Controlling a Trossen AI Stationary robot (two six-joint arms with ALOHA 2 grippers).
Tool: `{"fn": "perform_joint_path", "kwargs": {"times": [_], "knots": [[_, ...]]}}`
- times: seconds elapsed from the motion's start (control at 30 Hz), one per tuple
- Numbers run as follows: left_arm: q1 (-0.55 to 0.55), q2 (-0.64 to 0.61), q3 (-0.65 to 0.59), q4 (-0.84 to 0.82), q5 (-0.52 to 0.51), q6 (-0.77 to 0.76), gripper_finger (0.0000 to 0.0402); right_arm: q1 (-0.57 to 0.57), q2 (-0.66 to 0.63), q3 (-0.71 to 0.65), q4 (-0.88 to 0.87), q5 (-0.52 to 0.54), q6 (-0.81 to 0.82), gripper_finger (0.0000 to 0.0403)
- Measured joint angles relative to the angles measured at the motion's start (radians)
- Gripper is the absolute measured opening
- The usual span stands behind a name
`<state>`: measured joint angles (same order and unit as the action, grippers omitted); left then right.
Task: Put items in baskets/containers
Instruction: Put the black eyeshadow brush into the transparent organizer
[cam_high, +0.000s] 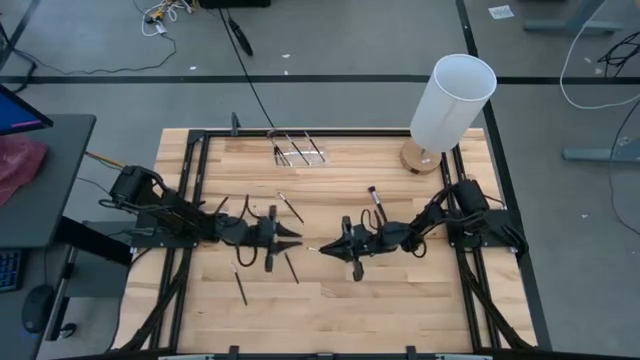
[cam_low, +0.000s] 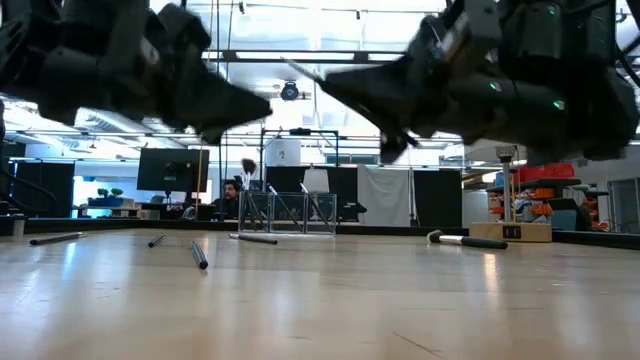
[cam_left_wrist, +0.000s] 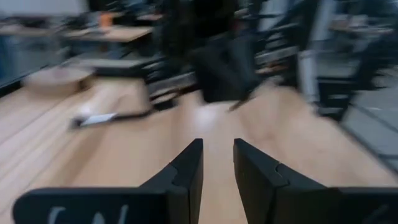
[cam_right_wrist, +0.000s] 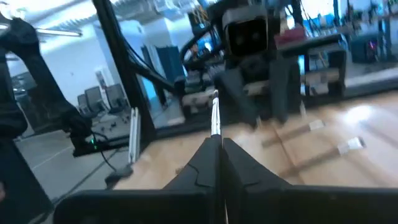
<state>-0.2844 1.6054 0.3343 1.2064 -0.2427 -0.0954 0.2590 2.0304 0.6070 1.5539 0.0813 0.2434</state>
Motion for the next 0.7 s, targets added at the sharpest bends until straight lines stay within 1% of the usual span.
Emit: {"fn": "perform_joint_path", "kwargs": {"times": [0.07,0.13,0.23,0.37,0.47,0.57,0.7], "knots": [[-0.001,0.0,0.038,-0.011,0.062,0.023,0.0096,-0.004,0.0,0.026,-0.009,-0.006,-0.021,0.0004],[-0.001,0.0,0.072,-0.028,0.1,0.048,0.0109,-0.01,-0.001,0.05,0.0,-0.035,-0.042,0.0005],[0.0,0.0,0.11,-0.027,0.114,0.077,0.0141,-0.013,-0.002,0.077,0.0,-0.049,-0.051,0.0005],[-0.001,0.0,0.127,-0.028,0.116,0.112,0.0187,-0.013,-0.002,0.086,0.001,-0.051,-0.062,0.0006],[-0.007,0.0,0.127,-0.024,0.129,0.133,0.0207,-0.013,-0.002,0.086,0.007,-0.051,-0.061,0.0006],[-0.019,0.0,0.127,-0.009,0.131,0.142,0.0207,-0.013,-0.002,0.086,0.007,-0.051,-0.061,0.0006],[-0.027,0.0,0.127,0.003,0.109,0.144,0.0183,-0.013,-0.002,0.086,0.008,-0.051,-0.06,0.0006]]}}
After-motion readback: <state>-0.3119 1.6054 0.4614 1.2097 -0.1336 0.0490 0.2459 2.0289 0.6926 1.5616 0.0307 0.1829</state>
